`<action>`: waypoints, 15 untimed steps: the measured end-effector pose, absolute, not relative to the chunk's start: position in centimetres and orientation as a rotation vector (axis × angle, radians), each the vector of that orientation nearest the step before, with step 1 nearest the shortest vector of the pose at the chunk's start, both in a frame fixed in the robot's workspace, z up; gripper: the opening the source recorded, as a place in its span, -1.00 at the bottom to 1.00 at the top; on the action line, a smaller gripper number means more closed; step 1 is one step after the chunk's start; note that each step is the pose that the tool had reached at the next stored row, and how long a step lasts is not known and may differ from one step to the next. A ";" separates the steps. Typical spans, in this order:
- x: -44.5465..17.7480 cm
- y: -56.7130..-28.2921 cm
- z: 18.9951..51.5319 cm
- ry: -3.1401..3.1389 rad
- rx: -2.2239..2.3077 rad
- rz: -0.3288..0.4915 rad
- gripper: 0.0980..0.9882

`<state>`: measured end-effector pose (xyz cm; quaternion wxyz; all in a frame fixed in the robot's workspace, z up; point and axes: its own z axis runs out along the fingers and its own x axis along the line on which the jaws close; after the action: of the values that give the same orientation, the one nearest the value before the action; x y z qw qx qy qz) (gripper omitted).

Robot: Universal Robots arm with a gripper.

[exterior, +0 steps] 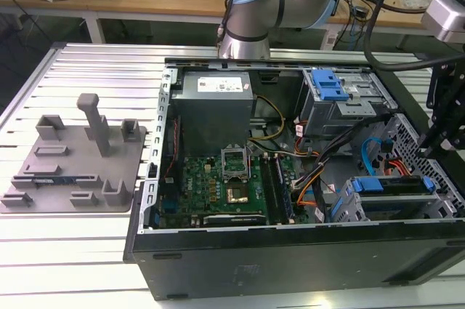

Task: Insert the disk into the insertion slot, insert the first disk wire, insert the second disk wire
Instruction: 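Insert the first disk wire, then insert the second disk wire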

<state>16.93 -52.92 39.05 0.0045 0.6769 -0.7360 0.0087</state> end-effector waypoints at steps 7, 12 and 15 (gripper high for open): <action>16.9 -52.9 39.1 -2.306 2.121 0.027 -0.68; 16.9 -52.9 39.1 -2.305 2.120 0.028 -0.68; 16.9 -52.0 39.1 -2.281 2.099 0.081 -0.68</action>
<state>16.93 -52.02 39.11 0.0205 0.6767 -0.7355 0.0260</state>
